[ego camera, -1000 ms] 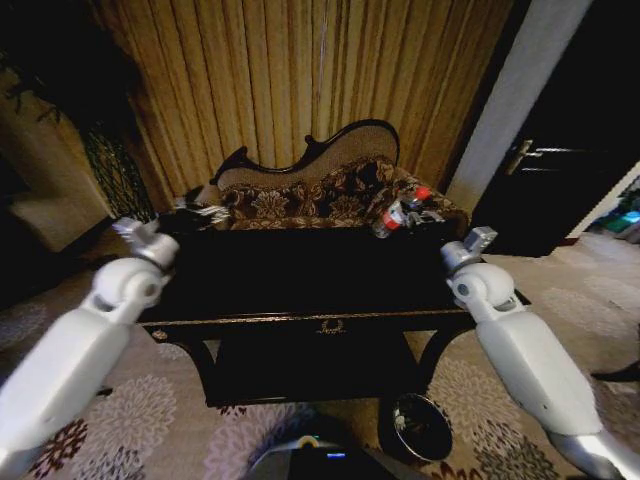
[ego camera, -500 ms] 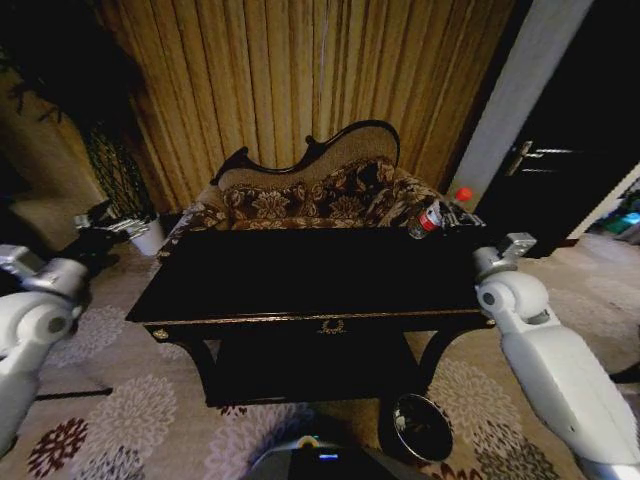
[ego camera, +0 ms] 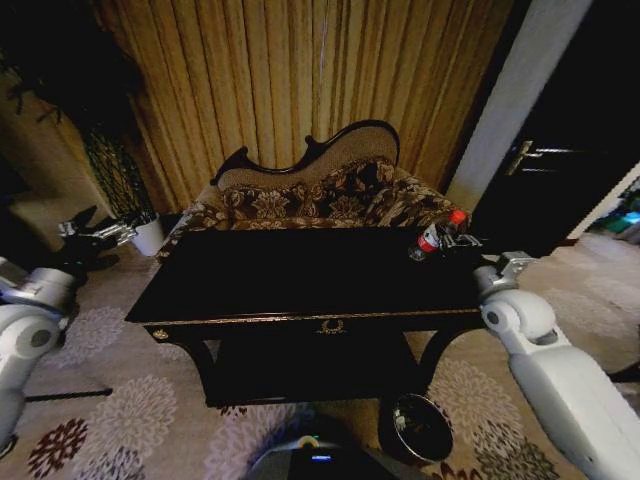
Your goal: Move to the front of the table and place the trash on the table into the trash bin.
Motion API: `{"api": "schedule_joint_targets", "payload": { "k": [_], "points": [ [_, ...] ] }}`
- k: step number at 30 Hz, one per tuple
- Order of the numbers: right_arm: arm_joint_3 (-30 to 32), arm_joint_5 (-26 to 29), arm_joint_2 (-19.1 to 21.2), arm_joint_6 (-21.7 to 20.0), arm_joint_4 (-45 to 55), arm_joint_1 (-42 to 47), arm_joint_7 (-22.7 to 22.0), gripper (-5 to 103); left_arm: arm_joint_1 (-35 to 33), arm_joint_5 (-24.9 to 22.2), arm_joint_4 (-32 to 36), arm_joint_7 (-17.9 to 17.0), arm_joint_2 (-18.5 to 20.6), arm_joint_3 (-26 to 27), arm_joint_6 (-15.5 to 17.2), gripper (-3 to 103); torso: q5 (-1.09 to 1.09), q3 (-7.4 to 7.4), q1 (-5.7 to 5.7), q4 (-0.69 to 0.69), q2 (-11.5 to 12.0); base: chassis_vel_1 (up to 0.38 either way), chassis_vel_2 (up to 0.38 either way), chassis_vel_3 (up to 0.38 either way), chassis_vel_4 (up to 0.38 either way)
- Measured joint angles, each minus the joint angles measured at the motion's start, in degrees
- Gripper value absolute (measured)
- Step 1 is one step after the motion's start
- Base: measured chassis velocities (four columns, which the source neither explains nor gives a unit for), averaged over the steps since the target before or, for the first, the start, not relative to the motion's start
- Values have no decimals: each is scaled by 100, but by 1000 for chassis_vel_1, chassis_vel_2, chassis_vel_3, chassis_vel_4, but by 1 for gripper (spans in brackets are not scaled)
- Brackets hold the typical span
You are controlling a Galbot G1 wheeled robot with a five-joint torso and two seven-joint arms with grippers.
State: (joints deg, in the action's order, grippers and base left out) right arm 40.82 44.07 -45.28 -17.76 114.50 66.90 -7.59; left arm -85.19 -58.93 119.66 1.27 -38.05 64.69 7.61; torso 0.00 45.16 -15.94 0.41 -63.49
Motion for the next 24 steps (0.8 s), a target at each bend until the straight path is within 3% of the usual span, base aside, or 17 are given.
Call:
{"api": "schedule_joint_targets", "payload": {
  "k": [24],
  "points": [
    [9, 83, -50, -32, 5, -18, -26, 26, -163, 20, -9, -5, -38, 7, -14, 100, 0, 0, 0, 1, 1, 29, -25, -26, 24]
  ]
}}
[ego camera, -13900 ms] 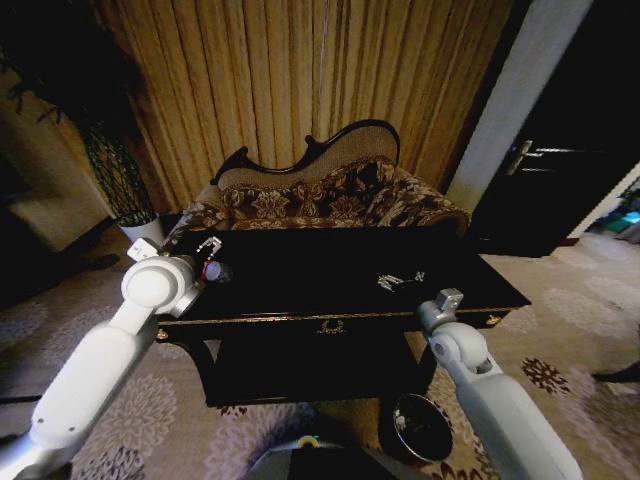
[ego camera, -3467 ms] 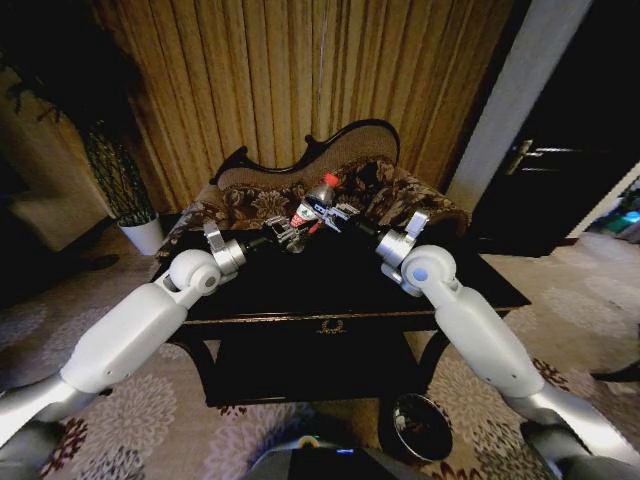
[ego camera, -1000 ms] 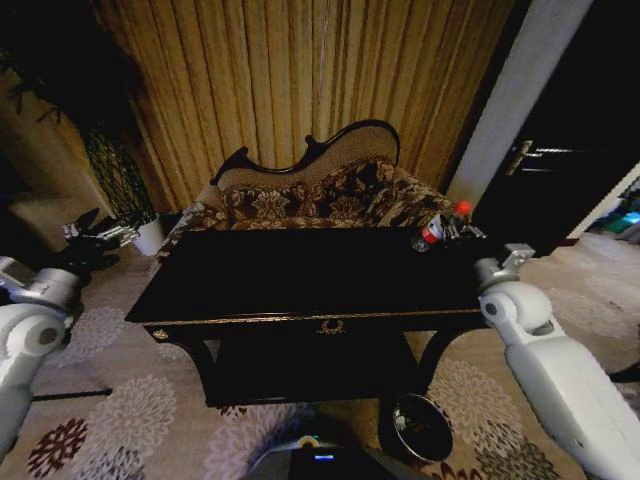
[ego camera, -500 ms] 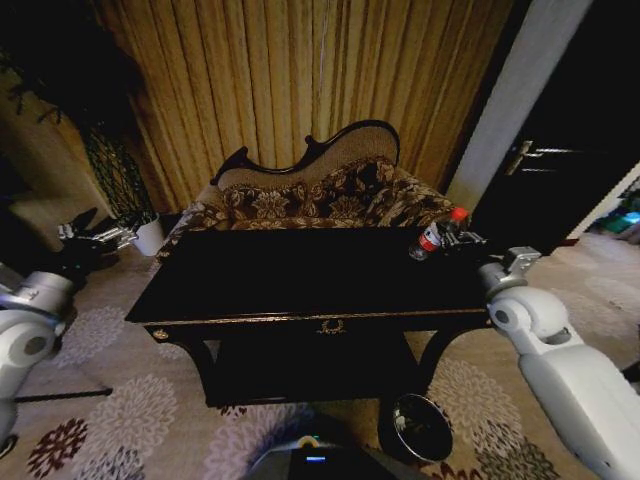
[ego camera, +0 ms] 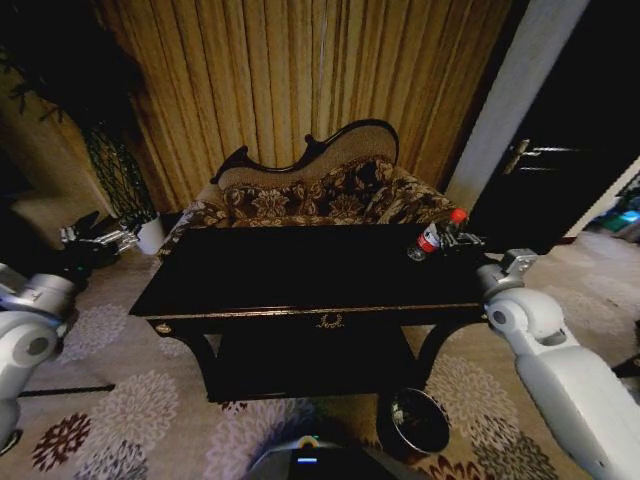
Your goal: Move to the front of the table and place the trash on the table into the trash bin.
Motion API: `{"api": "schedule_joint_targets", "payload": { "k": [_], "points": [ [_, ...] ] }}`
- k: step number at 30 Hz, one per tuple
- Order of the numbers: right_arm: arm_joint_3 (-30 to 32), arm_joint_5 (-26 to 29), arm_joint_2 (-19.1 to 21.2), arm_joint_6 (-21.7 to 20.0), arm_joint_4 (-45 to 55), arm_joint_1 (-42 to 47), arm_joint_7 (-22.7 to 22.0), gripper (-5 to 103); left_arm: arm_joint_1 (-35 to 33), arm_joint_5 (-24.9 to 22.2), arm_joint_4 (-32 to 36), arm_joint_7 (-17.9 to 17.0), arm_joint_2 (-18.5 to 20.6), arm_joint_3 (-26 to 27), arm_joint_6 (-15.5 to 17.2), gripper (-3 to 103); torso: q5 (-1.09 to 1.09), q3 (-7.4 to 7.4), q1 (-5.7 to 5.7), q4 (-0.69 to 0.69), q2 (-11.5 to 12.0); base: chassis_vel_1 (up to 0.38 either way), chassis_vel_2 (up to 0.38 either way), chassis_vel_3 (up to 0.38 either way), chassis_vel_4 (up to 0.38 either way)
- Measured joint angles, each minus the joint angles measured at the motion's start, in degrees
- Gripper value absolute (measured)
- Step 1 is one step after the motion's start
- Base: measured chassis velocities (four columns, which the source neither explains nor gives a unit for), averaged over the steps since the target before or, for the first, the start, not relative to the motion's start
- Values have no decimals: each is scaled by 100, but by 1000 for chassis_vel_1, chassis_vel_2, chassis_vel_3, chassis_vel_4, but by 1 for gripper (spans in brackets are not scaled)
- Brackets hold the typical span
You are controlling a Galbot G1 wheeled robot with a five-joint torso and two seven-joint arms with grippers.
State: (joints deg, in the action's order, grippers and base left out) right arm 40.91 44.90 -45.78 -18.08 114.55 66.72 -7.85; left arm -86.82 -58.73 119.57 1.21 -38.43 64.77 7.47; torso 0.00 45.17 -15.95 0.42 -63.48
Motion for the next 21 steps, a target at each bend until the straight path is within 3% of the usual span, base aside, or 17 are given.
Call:
{"api": "schedule_joint_targets", "payload": {
  "k": [21],
  "points": [
    [202, -22, -61, 140, 30, 254, 19, 26, -15, 6, 28, 12, 35, -23, -6, 100, 0, 0, 0, 0, 0, 89, -89, -90, 91]
  ]
}}
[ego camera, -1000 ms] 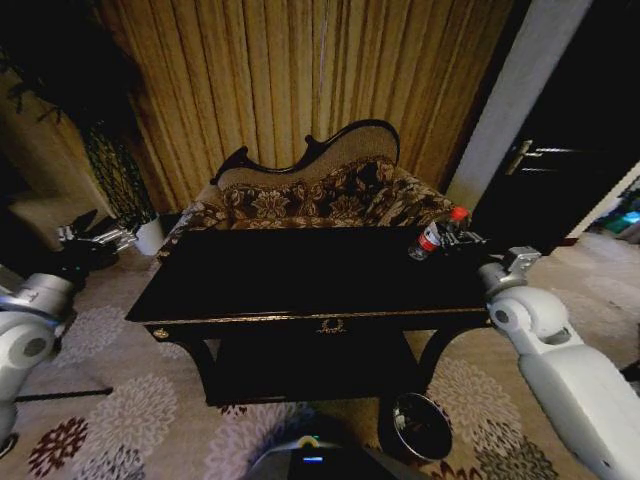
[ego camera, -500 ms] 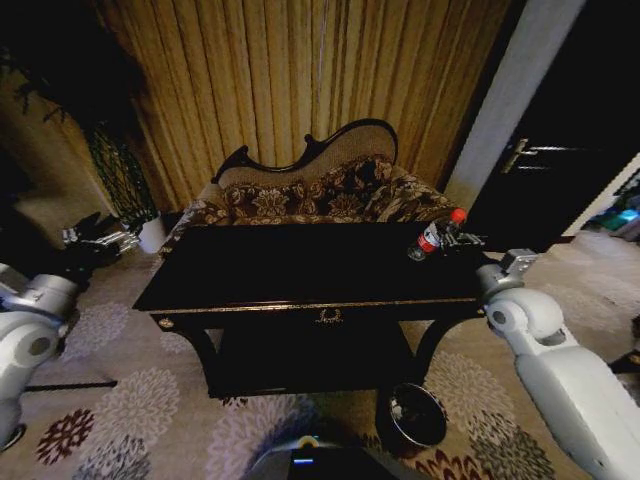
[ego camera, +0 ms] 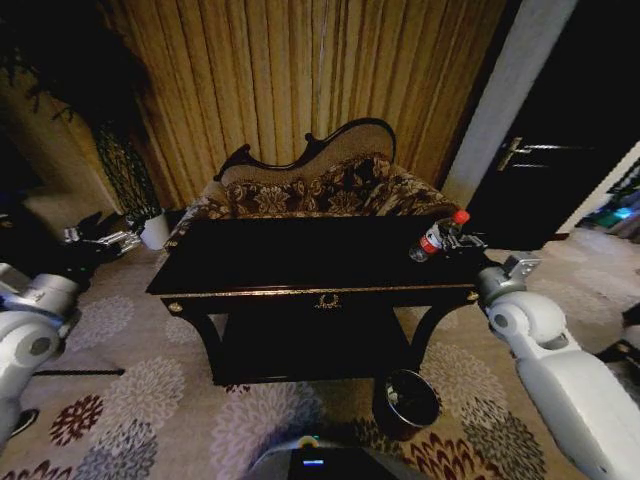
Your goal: Move to the front of the table and place the trash on the table into the trash bin.
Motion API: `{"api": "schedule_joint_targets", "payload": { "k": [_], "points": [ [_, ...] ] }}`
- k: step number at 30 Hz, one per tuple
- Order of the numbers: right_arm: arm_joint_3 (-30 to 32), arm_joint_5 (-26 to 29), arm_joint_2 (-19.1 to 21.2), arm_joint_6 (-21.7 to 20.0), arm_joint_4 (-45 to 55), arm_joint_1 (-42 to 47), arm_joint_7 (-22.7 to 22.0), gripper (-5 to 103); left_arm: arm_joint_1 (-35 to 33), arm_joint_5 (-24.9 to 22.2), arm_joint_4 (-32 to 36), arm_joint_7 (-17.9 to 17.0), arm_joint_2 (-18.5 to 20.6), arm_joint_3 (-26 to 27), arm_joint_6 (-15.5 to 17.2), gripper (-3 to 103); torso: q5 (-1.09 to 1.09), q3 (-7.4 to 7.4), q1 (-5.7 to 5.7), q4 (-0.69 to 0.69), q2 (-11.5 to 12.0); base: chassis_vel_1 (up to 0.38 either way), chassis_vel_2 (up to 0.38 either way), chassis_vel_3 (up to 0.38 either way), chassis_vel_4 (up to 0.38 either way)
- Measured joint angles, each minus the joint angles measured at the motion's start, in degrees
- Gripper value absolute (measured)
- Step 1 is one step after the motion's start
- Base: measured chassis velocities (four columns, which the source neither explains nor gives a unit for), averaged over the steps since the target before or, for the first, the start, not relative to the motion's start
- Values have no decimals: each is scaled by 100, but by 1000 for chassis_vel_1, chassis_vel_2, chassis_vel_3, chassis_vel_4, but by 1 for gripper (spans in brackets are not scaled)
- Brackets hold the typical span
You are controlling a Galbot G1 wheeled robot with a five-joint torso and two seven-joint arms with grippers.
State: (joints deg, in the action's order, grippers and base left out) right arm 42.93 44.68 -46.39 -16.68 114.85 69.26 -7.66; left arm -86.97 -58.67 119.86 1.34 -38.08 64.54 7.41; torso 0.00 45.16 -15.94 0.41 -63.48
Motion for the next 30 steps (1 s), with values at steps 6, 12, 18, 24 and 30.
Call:
{"api": "schedule_joint_targets", "payload": {
  "k": [6, 12, 18, 24, 30],
  "points": [
    [40, 0, -12, 14, 0, 25, 3, 26, 13, 2, 1, 3, -1, -38, 0, 100, 0, 0, 0, 0, 0, 91, -97, -102, 99],
    [21, -5, -50, 18, -1, 23, 6, 26, 32, 3, 3, 4, 5, -66, 0, 100, 0, 0, 0, 0, 0, 94, -92, -93, 106],
    [-6, -18, -78, 23, -6, 18, 8, 25, 32, 2, -5, 5, 5, -79, 0, 100, 0, 0, 0, 0, 0, 107, -106, -102, 98],
    [-33, -49, -148, 41, -80, 2, 9, 25, 81, 3, 0, 6, -23, -154, -1, 100, -1, 0, 0, -1, 0, 106, -113, -109, 105],
    [-174, -347, -348, 264, -331, 90, 138, 25, 128, 3, 44, 6, -52, -212, -2, 100, 0, -1, 1, 0, -2, 76, -76, -80, 78]
  ]
}}
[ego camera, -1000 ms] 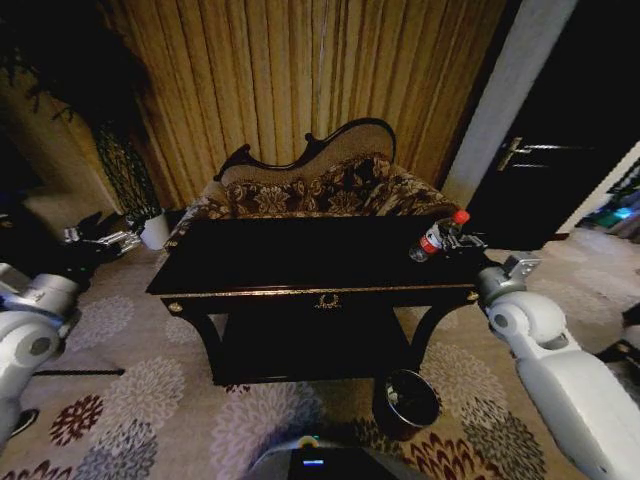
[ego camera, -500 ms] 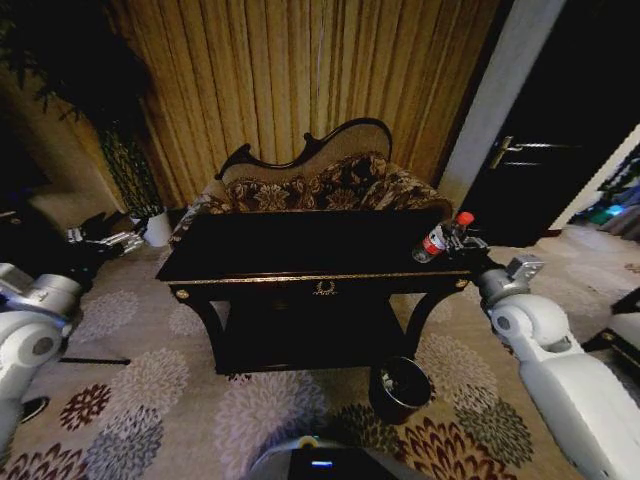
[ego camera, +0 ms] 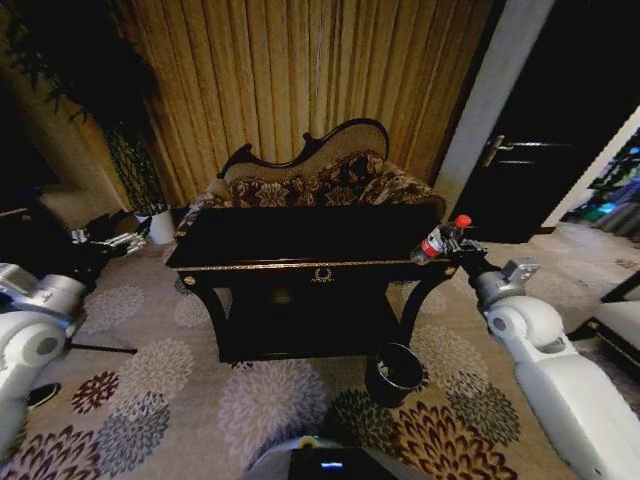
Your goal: Move to the front of the table and place the trash on the table into the trash bin.
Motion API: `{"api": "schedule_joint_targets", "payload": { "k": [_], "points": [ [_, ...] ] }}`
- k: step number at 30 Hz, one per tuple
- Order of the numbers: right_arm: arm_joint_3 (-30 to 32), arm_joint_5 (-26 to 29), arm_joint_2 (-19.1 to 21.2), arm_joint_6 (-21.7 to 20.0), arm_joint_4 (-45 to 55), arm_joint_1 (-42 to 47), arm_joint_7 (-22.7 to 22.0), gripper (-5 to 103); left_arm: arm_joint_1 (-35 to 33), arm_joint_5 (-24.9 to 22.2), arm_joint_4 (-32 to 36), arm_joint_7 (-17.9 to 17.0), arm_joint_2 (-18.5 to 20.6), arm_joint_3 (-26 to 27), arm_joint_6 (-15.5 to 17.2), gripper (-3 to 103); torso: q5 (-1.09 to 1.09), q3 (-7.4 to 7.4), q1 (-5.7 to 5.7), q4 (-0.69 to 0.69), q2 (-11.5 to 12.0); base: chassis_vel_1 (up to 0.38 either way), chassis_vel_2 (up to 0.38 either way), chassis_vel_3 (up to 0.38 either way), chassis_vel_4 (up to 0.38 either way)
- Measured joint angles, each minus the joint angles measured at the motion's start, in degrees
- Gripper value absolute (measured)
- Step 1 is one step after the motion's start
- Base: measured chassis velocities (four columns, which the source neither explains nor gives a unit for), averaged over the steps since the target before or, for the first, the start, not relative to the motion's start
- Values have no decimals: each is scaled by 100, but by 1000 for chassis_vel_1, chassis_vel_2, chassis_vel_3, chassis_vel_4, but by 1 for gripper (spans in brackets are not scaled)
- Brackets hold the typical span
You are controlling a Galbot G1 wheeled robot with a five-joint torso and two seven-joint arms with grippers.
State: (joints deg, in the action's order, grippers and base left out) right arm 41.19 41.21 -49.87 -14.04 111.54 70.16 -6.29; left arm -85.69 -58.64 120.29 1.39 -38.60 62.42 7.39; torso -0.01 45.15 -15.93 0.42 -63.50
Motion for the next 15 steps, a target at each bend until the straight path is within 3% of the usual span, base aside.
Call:
{"api": "schedule_joint_targets", "payload": {
  "k": [8, 11, 14, 15],
  "points": [
    [-385, -703, -604, 369, -1190, 87, 287, 25, -84, -1, 63, -1, -28, 126, -11, 100, 0, 2, -4, -1, 3, 2, -6, -7, 5],
    [-544, -1049, -889, 704, -2078, -68, 355, 25, -99, 2, 68, -1, -61, 159, -15, 100, -1, 1, -2, -1, 2, 0, 0, 0, 0],
    [-723, -1548, -1208, 1295, -3443, -333, 472, 25, -114, 5, 67, 0, -77, 174, -24, 100, 3, 1, -2, 0, 2, 0, 0, 0, 0],
    [-723, -1548, -1208, 1295, -3443, -333, 472, 25, -114, 5, 67, 0, -77, 174, -24, 100, 3, 1, -2, 0, 2, 0, 0, 0, 0]
  ]
}}
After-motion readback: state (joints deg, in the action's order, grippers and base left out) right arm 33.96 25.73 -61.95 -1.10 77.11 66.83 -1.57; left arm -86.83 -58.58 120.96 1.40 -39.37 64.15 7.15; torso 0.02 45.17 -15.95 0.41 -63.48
